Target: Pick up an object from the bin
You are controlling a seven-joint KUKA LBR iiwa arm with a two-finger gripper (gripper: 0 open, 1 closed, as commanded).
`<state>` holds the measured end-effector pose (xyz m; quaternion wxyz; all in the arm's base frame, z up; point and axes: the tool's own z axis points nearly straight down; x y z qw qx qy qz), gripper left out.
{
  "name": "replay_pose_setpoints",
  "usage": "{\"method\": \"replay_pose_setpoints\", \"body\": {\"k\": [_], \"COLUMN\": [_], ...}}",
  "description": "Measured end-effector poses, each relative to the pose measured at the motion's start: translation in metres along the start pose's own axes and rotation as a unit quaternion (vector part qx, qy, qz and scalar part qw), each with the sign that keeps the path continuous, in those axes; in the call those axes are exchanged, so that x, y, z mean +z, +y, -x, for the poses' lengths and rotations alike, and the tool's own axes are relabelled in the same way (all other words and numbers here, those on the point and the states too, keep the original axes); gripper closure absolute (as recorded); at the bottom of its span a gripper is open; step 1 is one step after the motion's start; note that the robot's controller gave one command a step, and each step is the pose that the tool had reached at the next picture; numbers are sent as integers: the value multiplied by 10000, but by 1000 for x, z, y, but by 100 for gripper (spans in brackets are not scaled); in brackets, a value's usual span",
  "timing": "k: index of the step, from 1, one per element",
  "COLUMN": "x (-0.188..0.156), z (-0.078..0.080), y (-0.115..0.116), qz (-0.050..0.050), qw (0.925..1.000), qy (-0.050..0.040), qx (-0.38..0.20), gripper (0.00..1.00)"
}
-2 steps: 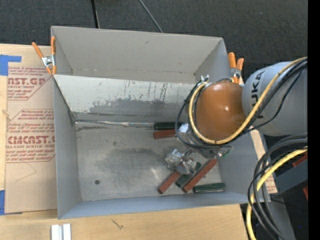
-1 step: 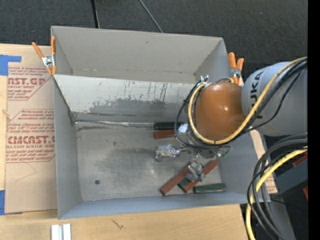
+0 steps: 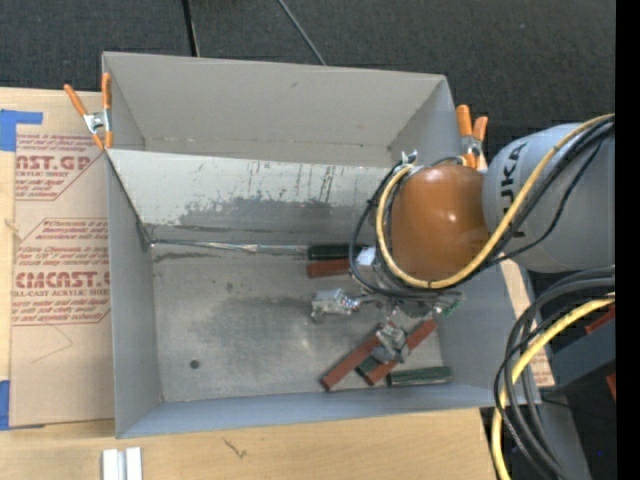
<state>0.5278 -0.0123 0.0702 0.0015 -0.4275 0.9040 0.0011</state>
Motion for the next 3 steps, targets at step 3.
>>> {"method": "replay_pose_setpoints", "body": {"k": [3], "x": [-170], "z": [11], "y": [15], "qz": [19], "qw": [9131], "qy": [3], "qx": [-4077], "gripper": [100]}}
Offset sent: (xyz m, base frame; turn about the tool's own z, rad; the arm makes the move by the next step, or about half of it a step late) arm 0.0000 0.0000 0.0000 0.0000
